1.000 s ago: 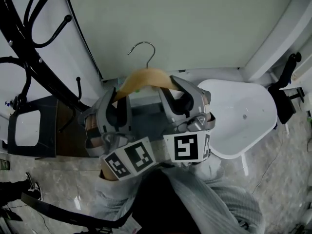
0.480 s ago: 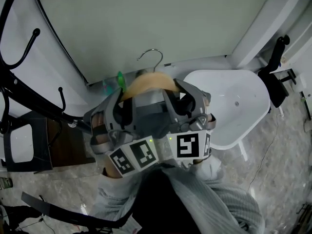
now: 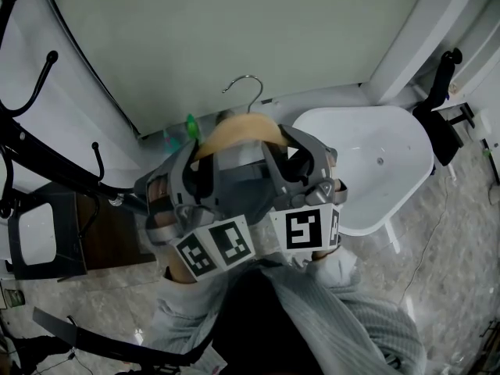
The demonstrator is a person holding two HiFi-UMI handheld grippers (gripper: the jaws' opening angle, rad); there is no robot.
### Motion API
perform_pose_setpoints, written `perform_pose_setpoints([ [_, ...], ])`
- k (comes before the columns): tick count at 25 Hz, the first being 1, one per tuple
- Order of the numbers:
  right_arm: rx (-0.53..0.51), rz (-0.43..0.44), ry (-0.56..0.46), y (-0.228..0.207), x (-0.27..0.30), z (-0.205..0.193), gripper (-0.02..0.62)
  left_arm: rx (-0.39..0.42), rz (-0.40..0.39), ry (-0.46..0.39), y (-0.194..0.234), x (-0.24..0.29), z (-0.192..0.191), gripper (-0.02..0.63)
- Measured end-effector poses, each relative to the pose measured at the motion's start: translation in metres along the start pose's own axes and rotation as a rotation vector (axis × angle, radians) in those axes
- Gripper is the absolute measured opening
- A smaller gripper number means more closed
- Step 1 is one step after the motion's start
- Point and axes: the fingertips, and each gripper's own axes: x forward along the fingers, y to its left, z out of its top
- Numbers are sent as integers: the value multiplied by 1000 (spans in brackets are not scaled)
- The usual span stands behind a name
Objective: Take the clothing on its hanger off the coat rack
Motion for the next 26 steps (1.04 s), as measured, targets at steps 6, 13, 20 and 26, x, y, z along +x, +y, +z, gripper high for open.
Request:
perform_pose_setpoints([
  [6, 0, 5, -5, 1, -1, 2, 118, 2, -2, 5, 0, -3, -1, 117],
  [13, -2, 9, -12, 0, -3, 7, 118, -4, 3, 1, 4, -7, 1, 117],
  [20, -4, 13, -18, 0, -3, 10, 118, -1, 9, 4, 6, -9, 2, 117],
  [26, -6, -13, -16, -8, -9, 9, 118, 16, -14, -23, 2, -6, 12, 117],
])
